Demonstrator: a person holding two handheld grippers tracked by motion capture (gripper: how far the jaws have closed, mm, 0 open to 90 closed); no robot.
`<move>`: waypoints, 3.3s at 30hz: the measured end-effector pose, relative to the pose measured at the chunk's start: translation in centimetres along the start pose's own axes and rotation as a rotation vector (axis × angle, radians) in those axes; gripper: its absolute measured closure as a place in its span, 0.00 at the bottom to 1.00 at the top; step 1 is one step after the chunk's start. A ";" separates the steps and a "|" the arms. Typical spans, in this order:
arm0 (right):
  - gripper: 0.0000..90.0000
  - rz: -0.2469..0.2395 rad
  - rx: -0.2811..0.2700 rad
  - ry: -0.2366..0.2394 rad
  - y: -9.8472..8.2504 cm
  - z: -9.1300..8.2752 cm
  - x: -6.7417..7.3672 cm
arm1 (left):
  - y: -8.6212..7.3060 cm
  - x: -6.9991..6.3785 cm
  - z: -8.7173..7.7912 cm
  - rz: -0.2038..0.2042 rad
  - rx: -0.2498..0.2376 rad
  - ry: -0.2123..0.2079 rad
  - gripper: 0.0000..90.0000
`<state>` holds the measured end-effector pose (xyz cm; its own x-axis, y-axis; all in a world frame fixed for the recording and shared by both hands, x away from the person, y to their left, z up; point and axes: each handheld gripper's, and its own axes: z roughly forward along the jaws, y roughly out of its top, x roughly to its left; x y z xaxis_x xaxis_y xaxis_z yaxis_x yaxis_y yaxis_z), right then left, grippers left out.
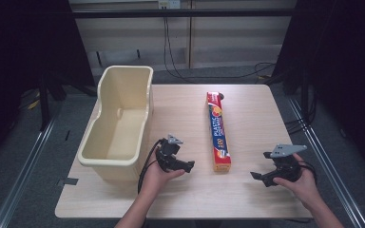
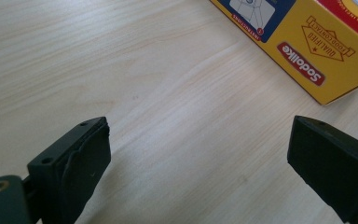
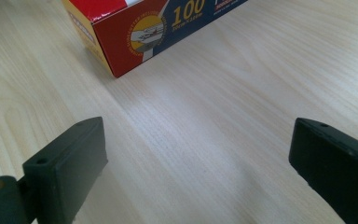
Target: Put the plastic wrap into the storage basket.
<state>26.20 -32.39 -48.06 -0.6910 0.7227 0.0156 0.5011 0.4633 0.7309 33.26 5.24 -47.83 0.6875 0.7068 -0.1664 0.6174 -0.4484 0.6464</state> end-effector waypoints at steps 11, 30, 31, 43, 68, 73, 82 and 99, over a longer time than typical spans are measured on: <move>0.04 0.026 -0.014 -0.026 0.0 -0.4 -0.2 | 4.2 -0.8 0.9 -0.043 0.033 -0.042 0.07; 0.05 0.041 -0.020 -0.039 -0.1 -0.5 -0.5 | 11.3 -2.0 3.8 -0.083 0.073 -0.051 0.08; 0.05 0.043 -0.017 -0.040 -0.1 -0.5 -0.4 | 11.4 -2.1 4.1 -0.096 0.069 -0.046 0.08; 0.05 0.039 -0.031 -0.046 0.1 -0.6 -0.4 | 13.1 -2.4 6.3 -0.091 0.101 -0.018 0.08; 0.06 0.057 -0.049 -0.045 0.1 -0.8 -0.7 | 14.4 -3.3 10.2 -0.123 0.117 0.028 0.07; 0.06 0.064 -0.050 -0.044 -0.1 -1.0 -0.7 | 14.4 -3.4 10.6 -0.124 0.134 0.031 0.12; 0.06 0.076 -0.070 -0.064 0.1 -1.1 -0.9 | 14.2 -3.3 10.8 -0.146 0.165 0.011 0.19; 0.06 0.080 -0.080 -0.070 0.4 -0.9 -0.8 | 12.4 -1.9 7.1 -0.129 0.273 -0.003 0.42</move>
<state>26.54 -33.24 -47.17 -0.6109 0.7911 0.0305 0.5079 0.3621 0.7817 42.31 -5.55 -44.83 0.5978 0.7661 -0.2360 0.7792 -0.4862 0.3955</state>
